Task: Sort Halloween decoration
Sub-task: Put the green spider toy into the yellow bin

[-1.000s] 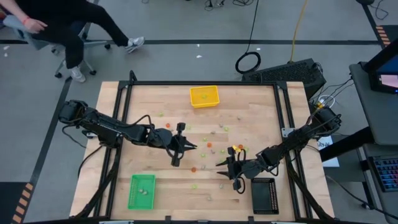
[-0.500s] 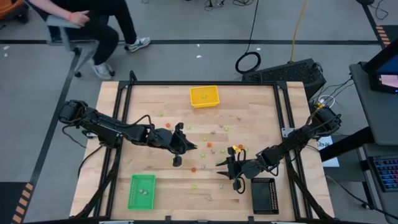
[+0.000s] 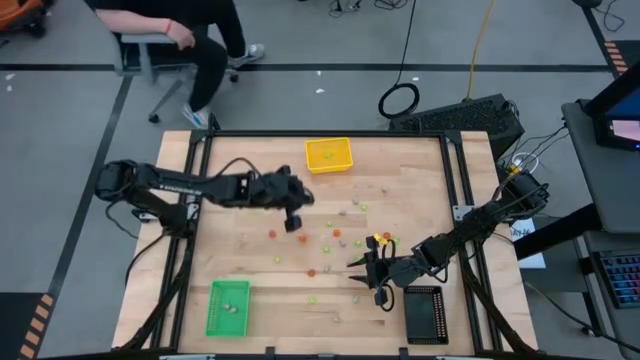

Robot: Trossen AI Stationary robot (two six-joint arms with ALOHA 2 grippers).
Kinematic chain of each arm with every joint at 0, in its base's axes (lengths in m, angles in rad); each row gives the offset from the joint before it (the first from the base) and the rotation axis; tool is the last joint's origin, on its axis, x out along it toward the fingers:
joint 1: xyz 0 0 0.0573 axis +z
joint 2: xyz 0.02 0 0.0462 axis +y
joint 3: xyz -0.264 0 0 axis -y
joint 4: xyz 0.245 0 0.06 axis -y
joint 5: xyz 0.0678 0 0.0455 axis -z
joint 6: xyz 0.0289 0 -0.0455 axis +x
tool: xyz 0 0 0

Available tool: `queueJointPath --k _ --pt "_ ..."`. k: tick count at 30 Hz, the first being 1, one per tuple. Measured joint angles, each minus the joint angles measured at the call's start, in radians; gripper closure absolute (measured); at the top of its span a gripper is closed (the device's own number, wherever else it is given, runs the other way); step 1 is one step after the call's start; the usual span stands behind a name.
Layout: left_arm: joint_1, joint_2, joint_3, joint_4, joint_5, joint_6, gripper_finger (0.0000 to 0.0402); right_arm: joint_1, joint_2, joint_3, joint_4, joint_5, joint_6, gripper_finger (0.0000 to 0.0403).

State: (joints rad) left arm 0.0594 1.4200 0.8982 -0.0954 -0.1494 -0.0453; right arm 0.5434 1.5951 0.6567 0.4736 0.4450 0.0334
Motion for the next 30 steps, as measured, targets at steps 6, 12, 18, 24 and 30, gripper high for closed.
queueJointPath --k 6,12,18,24,30 --pt "0.159 0.000 0.026 -0.027 0.045 0.033 0.0398 0.000 0.000 0.000 0.000 0.000 0.000 0.0280" --pt "0.277 0.027 0.064 -0.030 0.085 0.086 0.0398 0.000 0.000 0.000 0.000 0.000 0.000 0.0280" --pt "0.337 0.131 0.128 -0.028 0.094 0.162 0.0398 -0.003 0.000 0.000 -0.001 0.000 0.000 0.0280" --pt "0.376 0.274 0.222 -0.031 0.117 0.186 0.0398 -0.003 0.000 0.000 -0.007 0.000 0.000 0.0280" --pt "0.408 0.406 0.337 -0.088 0.168 0.182 0.0398 -0.003 0.000 0.000 -0.012 0.000 0.000 0.0280"
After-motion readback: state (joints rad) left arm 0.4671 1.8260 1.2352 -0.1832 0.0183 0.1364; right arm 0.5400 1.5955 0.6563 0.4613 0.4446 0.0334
